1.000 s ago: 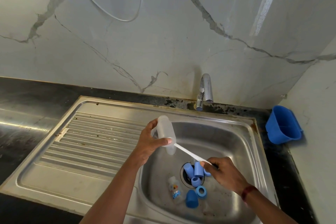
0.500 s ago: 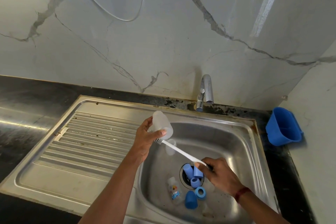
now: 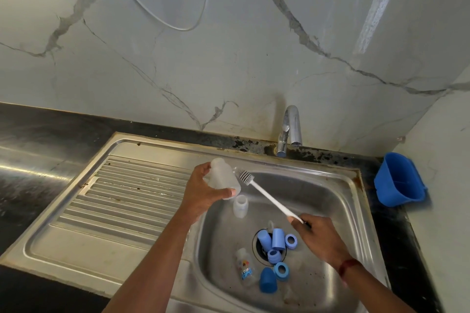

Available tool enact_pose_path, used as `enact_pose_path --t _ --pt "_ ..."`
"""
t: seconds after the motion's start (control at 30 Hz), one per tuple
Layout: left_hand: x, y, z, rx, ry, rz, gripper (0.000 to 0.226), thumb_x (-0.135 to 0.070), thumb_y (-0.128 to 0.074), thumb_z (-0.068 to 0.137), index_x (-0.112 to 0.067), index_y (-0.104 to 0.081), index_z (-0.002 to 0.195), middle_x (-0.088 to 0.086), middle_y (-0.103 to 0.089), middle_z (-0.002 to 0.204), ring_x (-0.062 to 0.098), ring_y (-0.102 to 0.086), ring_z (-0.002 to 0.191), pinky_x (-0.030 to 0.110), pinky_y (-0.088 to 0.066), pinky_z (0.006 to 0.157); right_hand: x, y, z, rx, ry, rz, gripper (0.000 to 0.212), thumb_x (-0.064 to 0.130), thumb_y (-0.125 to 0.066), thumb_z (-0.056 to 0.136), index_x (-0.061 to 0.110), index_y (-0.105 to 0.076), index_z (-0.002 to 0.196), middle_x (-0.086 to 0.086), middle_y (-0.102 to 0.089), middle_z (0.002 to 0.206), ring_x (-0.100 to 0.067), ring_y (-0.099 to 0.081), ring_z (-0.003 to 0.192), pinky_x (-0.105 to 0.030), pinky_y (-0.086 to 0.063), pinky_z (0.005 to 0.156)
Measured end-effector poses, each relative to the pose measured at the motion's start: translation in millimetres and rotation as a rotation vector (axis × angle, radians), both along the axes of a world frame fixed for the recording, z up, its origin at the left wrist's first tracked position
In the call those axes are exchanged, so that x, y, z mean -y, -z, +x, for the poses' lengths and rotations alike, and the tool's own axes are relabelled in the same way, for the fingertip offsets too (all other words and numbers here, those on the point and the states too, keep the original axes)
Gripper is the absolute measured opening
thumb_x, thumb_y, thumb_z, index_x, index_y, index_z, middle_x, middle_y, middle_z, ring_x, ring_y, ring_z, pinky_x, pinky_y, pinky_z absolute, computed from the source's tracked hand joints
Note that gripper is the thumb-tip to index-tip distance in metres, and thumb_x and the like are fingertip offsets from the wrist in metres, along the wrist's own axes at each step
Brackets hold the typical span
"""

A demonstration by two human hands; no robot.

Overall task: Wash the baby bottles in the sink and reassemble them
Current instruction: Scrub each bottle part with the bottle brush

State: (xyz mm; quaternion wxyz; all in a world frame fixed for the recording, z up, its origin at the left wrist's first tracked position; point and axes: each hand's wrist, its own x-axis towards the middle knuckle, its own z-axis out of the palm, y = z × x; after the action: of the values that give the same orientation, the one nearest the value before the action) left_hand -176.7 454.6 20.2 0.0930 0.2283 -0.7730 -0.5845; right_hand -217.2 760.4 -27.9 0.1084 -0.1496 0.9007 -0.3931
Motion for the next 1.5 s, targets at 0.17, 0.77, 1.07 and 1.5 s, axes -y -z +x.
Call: enact_pose_path --t 0.17,0.77,1.07,1.5 --pt "-5 11 5 0.069 0.069 -0.239 0.101 -0.029 -0.099 0.045 -0.023 -0.047 0.131 -0.005 -0.053 0.123 0.015 -0.051 0.113 0.031 -0.048 0.089 10 -28 -8 -0.182 -0.133 0.116 0.051 0.056 -0.051 0.094 0.018 -0.046 0.06 0.005 -0.037 0.046 -0.011 -0.04 0.044 -0.024 -0.033 0.048" --pt "-19 30 16 0.043 0.283 -0.625 0.115 -0.037 -0.09 0.038 -0.014 -0.043 0.14 -0.003 -0.047 0.132 0.011 -0.046 0.106 0.023 -0.041 0.086 13 -103 -27 -0.552 -0.481 0.769 0.052 0.066 -0.025 0.097 0.026 -0.06 0.097 0.002 -0.063 0.083 -0.015 -0.056 0.07 -0.028 -0.037 0.059" --pt "-10 31 21 0.068 0.146 -0.572 0.106 -0.035 -0.094 0.039 -0.017 -0.049 0.133 -0.002 -0.053 0.125 0.01 -0.048 0.097 0.023 -0.041 0.08 8 -94 -25 -0.405 -0.545 0.718 0.06 0.07 -0.025 0.094 0.024 -0.063 0.089 0.005 -0.058 0.069 -0.011 -0.057 0.063 -0.023 -0.043 0.058" --pt "-17 33 34 0.1 -0.015 -0.396 0.096 -0.046 -0.096 0.039 -0.017 -0.057 0.123 -0.005 -0.059 0.112 0.014 -0.058 0.1 0.027 -0.049 0.084 -11 -59 -1 -0.275 -0.41 0.45 0.065 0.078 -0.027 0.086 0.021 -0.053 0.069 0.007 -0.044 0.054 -0.008 -0.042 0.046 -0.022 -0.037 0.05"
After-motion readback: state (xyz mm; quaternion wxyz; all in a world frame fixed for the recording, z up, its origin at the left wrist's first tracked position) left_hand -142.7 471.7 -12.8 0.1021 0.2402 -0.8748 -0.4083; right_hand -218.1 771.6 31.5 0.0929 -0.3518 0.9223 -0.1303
